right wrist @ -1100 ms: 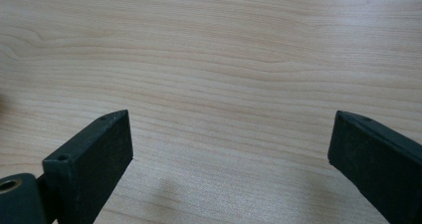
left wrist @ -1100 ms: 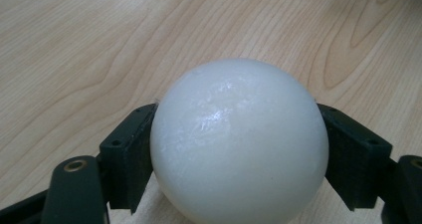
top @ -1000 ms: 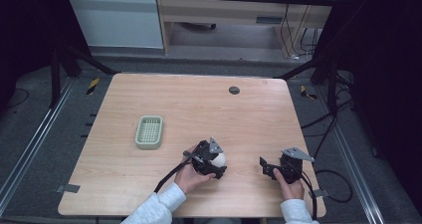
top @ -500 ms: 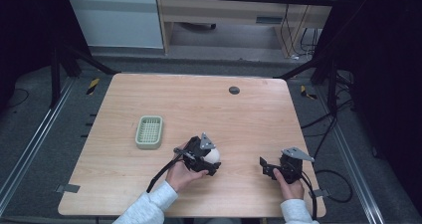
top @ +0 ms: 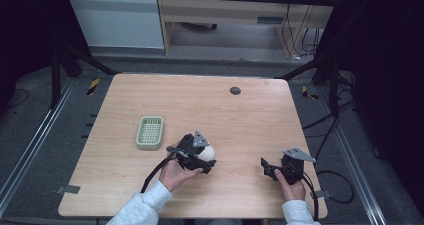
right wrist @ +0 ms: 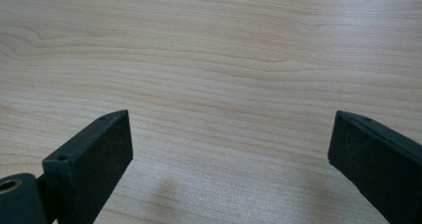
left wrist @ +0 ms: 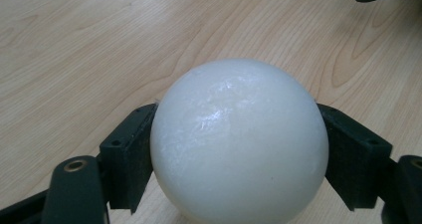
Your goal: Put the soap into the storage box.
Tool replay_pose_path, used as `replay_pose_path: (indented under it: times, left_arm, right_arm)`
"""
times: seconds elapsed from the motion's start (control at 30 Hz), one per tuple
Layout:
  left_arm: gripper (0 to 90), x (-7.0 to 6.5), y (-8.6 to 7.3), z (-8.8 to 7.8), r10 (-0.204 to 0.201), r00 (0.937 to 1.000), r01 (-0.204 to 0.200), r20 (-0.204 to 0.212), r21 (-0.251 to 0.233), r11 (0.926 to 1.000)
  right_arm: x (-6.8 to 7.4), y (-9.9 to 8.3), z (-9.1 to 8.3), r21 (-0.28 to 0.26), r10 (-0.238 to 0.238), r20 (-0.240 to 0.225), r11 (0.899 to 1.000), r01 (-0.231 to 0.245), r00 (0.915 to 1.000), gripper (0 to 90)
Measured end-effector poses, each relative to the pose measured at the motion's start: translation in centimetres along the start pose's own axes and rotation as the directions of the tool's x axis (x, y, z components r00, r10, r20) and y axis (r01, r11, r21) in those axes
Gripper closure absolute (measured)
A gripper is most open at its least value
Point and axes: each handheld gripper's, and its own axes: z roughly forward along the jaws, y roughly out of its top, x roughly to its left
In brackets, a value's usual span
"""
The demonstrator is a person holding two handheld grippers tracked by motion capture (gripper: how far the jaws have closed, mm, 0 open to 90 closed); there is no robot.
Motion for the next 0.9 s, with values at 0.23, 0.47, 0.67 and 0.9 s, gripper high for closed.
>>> replay_pose_path:
  times: [0.23, 0.47, 0.67, 0.9]
  left_arm:
    - [23.1, 0.5, -0.2, -0.7, -0.004, 1.0000, 0.004, -0.007, -0.003, 1.0000]
    - [23.0, 1.4, -0.5, -1.7, -0.023, 0.9996, 0.022, -0.019, -0.014, 0.9996]
    - [23.0, 2.4, -0.9, -2.6, -0.040, 0.9985, 0.039, -0.037, -0.022, 0.9990]
    - [23.0, 3.3, -1.2, -3.5, -0.060, 0.9971, 0.059, -0.046, -0.031, 0.9978]
  right_arm:
    - [0.0, 0.0, 0.0, 0.000, 0.000, 0.001, 1.000, 0.000, 1.0000, 4.2]
    - [0.1, 0.0, 0.0, 0.006, 0.014, -0.004, 1.000, -0.014, 0.9999, 4.2]
    - [0.1, 0.0, 0.0, 0.007, 0.014, -0.005, 1.000, -0.014, 0.9999, 4.2]
    - [0.1, 0.0, 0.0, 0.006, 0.013, -0.005, 1.000, -0.013, 0.9999, 4.2]
